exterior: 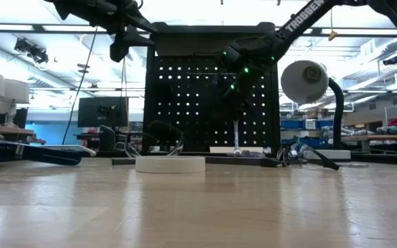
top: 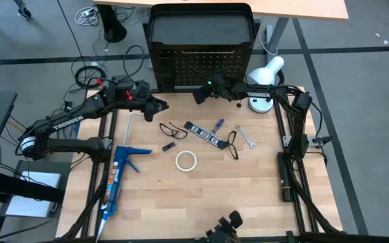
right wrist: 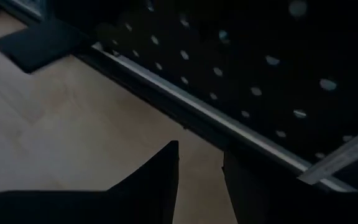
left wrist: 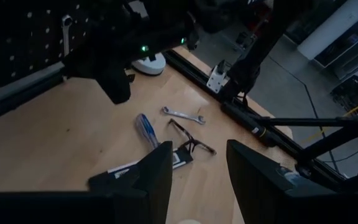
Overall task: Hang tools onto peg board
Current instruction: Unhang the wrench from the peg board
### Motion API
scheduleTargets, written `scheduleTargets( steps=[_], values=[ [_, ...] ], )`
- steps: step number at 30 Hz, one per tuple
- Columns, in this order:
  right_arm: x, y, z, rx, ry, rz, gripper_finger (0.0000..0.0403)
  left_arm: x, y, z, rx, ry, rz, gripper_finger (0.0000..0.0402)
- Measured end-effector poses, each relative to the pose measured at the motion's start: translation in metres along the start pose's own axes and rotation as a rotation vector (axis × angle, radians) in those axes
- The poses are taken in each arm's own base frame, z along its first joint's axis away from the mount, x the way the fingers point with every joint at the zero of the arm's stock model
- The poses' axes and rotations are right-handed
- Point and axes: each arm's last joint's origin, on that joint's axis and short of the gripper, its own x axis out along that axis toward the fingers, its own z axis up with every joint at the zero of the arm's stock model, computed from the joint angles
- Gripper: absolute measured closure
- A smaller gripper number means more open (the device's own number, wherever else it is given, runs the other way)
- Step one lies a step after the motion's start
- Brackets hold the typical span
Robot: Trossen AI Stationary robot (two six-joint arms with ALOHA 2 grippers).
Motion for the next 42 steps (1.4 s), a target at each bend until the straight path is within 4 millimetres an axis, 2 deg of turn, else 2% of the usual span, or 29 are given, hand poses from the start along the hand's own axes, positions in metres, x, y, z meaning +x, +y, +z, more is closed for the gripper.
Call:
scheduleTargets(
  steps=[3,6,9,17,27,34,42],
  values=[
    [0.006,-0.009,-0.017,0.064,-0.023,-0.001,0.027,-0.001,0.0,0.0,-0.003,0.0,0.0,0.0245],
    [0.003,-0.015,-0.031,0.109,-0.097,0.022,0.0264,-0.007,-0.003,0.001,0.004,-0.028,0.017,0.0245],
    [-0.002,-0.015,-0.04,0.075,-0.174,0.011,0.0258,-0.013,-0.004,0.003,0.018,-0.068,0.054,0.0245],
    [0.002,-0.026,-0.057,0.013,-0.139,-0.093,0.0256,-0.014,-0.004,0.003,0.053,-0.081,0.076,0.0245],
    [0.004,-0.044,-0.05,-0.048,-0.172,-0.23,0.0253,-0.014,-0.002,0.004,0.121,-0.107,0.156,0.0245],
    [0.027,-0.05,-0.057,-0.039,-0.176,-0.241,0.0249,-0.011,0.001,0.002,0.147,-0.145,0.175,0.0245],
    [0.034,-0.05,-0.058,0.036,-0.198,-0.256,0.0249,-0.011,0.0,0.003,0.129,-0.148,0.168,0.0245]
  ],
)
